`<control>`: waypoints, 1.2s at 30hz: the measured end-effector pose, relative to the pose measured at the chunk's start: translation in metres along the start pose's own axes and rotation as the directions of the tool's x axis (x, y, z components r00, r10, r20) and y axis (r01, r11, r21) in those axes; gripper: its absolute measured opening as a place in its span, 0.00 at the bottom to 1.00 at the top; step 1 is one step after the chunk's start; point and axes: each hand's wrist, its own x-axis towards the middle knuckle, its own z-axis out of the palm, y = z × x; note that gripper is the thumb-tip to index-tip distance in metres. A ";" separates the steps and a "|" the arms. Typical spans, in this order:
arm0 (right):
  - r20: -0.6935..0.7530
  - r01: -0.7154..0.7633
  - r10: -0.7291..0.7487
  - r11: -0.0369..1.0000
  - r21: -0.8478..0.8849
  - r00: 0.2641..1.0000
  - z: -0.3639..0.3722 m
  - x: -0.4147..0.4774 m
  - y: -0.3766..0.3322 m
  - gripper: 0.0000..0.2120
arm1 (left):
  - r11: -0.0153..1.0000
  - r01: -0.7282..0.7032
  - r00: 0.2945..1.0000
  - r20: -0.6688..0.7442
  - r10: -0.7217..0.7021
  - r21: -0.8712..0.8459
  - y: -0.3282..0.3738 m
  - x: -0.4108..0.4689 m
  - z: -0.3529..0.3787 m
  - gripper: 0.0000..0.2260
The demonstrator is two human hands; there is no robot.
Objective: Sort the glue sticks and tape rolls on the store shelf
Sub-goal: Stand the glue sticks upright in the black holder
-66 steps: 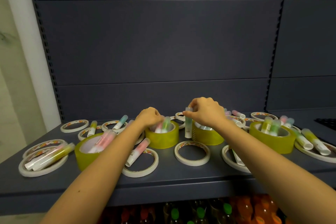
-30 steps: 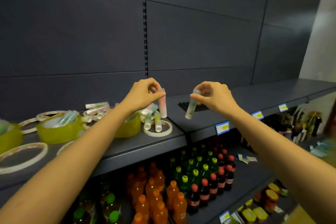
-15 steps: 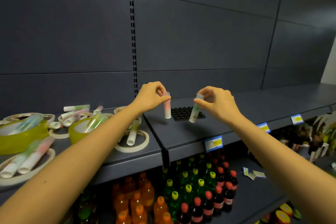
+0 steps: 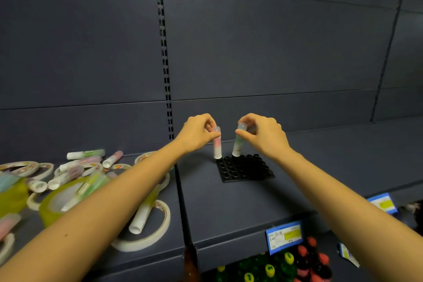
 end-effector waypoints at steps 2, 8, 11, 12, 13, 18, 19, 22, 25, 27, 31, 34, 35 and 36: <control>0.008 0.005 -0.005 1.000 0.002 1.000 0.004 0.008 0.005 0.11 | 1.000 0.017 1.000 0.010 -0.017 0.007 -0.003 0.005 0.006 0.11; 0.066 0.021 -0.022 1.000 0.022 0.998 0.014 0.027 0.019 0.11 | 0.997 0.069 0.998 0.006 -0.069 0.016 -0.009 0.015 0.020 0.10; 0.091 0.041 -0.044 0.999 0.031 0.995 0.019 0.034 0.023 0.10 | 0.997 0.070 0.997 0.016 -0.070 0.024 -0.009 0.017 0.023 0.10; 0.098 0.051 -0.053 0.998 0.032 0.994 0.020 0.036 0.024 0.10 | 0.998 0.061 0.998 0.025 -0.062 0.034 -0.008 0.017 0.024 0.09; 0.107 0.061 -0.064 0.998 0.032 0.992 0.021 0.039 0.024 0.10 | 0.997 0.054 0.998 0.034 -0.055 0.047 -0.006 0.019 0.024 0.09; 0.136 0.100 -0.101 0.995 0.012 0.986 0.029 0.045 0.028 0.12 | 0.989 0.060 0.995 0.068 -0.070 0.133 -0.001 0.028 0.028 0.10; 0.140 0.106 -0.106 0.994 0.008 0.985 0.031 0.046 0.029 0.13 | 0.989 0.069 0.995 0.069 -0.078 0.133 0.000 0.030 0.028 0.10; 0.150 0.116 -0.119 0.993 0.028 0.982 0.035 0.045 0.032 0.15 | 0.990 0.088 0.994 0.052 -0.094 0.111 -0.001 0.029 0.029 0.10; 0.160 0.141 -0.146 0.989 0.043 0.976 0.038 0.045 0.031 0.16 | 0.990 0.105 0.994 0.012 -0.106 0.092 -0.002 0.025 0.030 0.11; 0.164 0.177 -0.175 0.984 0.003 0.971 0.039 0.045 0.028 0.16 | 0.989 0.110 0.994 0.007 -0.111 0.096 -0.002 0.023 0.030 0.11; 0.150 0.242 -0.224 0.964 -0.109 0.963 0.039 0.049 0.026 0.13 | 0.984 0.113 0.992 0.044 -0.120 0.141 0.001 0.022 0.023 0.12; 0.148 0.273 -0.250 0.948 -0.163 0.957 0.038 0.052 0.024 0.13 | 0.972 0.127 0.992 -0.005 -0.128 0.197 0.001 0.018 0.009 0.13; 0.148 0.281 -0.257 0.943 -0.177 0.955 0.037 0.053 0.024 0.13 | 0.966 0.140 0.990 -0.037 -0.135 0.216 0.001 0.016 0.003 0.13; 0.148 0.291 -0.265 0.937 -0.192 0.953 0.037 0.054 0.023 0.12 | 0.960 0.156 0.987 -0.066 -0.144 0.232 0.000 0.014 -0.003 0.12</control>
